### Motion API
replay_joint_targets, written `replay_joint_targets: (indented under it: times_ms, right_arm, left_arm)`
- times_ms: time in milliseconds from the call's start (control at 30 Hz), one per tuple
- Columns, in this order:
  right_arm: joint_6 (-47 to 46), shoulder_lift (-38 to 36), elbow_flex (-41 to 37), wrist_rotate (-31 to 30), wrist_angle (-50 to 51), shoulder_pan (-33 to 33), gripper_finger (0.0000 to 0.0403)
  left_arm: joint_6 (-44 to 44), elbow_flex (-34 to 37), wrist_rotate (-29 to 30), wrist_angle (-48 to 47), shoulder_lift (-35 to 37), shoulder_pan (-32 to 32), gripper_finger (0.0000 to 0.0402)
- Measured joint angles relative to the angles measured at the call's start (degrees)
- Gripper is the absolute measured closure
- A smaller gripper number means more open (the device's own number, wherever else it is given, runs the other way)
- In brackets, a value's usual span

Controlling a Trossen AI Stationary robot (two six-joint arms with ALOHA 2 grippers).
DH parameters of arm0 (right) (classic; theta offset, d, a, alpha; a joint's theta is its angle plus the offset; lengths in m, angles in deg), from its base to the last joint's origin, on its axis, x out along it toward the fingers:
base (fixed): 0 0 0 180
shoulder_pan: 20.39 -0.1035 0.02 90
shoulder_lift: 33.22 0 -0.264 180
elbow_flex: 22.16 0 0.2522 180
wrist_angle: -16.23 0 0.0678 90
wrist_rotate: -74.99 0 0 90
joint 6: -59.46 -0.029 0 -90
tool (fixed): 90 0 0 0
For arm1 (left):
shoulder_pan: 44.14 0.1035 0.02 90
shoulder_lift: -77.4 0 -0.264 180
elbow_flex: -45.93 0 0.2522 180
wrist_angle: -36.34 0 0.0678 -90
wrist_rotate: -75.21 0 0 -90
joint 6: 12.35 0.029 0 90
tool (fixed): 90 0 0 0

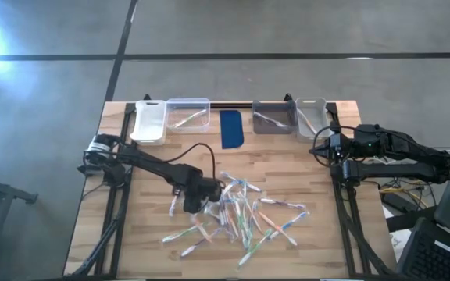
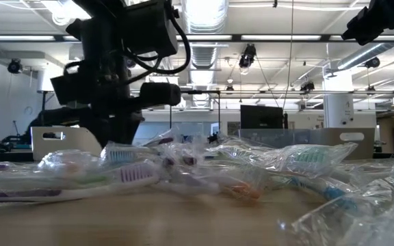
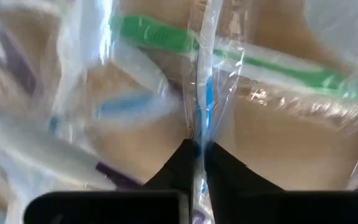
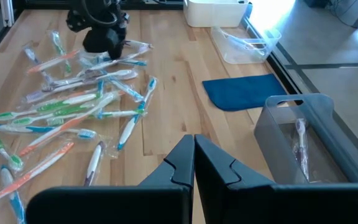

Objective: Pick & Place Toothbrushes
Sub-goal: Put the blue toothbrush into the white bin

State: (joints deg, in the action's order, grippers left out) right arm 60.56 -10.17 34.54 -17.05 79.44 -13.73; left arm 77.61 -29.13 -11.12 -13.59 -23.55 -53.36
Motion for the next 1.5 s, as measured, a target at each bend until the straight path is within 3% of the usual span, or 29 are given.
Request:
replay_joint_targets:
  times_ms: [267, 467, 733, 1167, 1367, 1500]
  right_arm:
    - [-0.02, 0.00, 0.01, 0.01, 0.00, 0.02, 0.0394]
    - [0.00, 0.00, 0.00, 0.01, -0.01, 0.02, 0.0394]
    - [-0.02, 0.00, 0.00, 0.00, 0.01, 0.02, 0.0394]
    - [-0.02, 0.00, 0.01, 0.01, 0.01, 0.02, 0.0394]
    - [0.00, 0.00, 0.00, 0.01, 0.01, 0.00, 0.0394]
    - [0.00, 0.00, 0.00, 0.01, 0.00, 0.02, 0.0394]
  left_arm:
    - [1.73, -2.53, 10.34, -7.98, 2.11, -0.98, 0.0379]
    - [-0.37, -6.14, 9.92, -13.95, 3.41, -1.90, 0.0375]
    - [-5.78, -13.45, 0.85, -24.77, 3.22, -1.95, 0.0375]
    - [-33.87, -23.54, -37.52, -28.18, 3.22, 1.73, 0.0374]
    - [-42.98, -28.12, -38.14, -25.04, 3.22, 4.50, 0.0375]
    - [-50.15, -31.83, -33.89, -17.64, 3.22, 6.37, 0.0375]
